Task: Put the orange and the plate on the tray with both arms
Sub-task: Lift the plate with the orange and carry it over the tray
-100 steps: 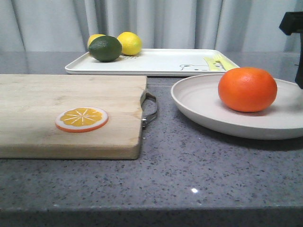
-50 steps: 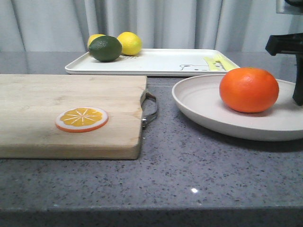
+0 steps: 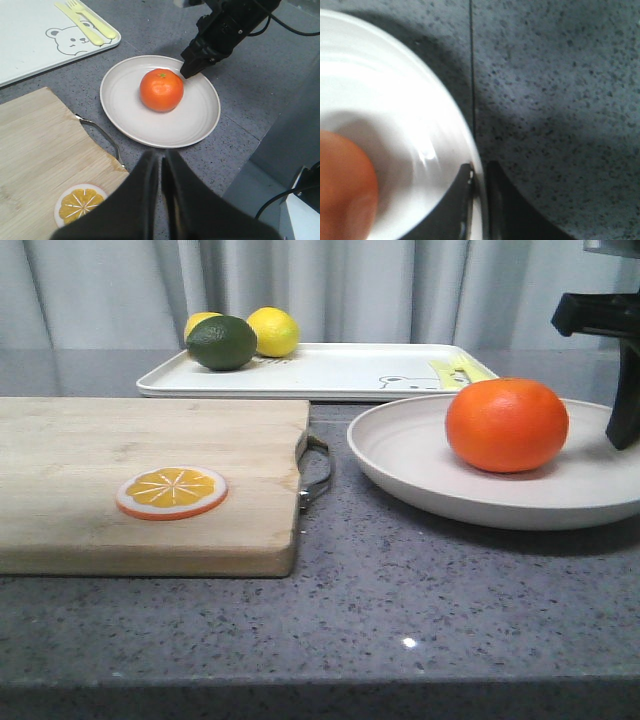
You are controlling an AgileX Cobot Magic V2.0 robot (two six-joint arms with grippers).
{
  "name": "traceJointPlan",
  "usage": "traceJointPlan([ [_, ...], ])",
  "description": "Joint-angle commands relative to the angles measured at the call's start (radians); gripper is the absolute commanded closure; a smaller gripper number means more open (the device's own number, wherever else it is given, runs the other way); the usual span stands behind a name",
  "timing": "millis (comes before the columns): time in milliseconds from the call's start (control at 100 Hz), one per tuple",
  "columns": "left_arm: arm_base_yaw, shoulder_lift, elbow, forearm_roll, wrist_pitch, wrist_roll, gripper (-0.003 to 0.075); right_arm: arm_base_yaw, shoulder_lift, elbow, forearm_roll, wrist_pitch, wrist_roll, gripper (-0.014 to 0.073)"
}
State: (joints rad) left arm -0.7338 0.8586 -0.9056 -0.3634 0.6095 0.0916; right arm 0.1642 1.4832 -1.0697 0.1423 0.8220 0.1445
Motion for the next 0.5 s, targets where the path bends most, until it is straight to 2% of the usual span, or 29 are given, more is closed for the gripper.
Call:
traceJointPlan([
  [0,0.001,-0.01,-0.023,-0.022,-0.063,-0.007,0.0713,-0.004,-0.04,-0.053,0.018,-0.039,-0.004,0.066],
  [290,0.001,-0.01,-0.023,-0.051,-0.059,-0.007,0.0713,-0.004,-0.001,-0.248,0.099,-0.019,-0.008,0.066],
  [490,0.001,-0.01,-0.023,-0.051,-0.055,-0.007,0.0713,-0.004,0.119,-0.425,0.188,-0.002,-0.063,0.066],
])
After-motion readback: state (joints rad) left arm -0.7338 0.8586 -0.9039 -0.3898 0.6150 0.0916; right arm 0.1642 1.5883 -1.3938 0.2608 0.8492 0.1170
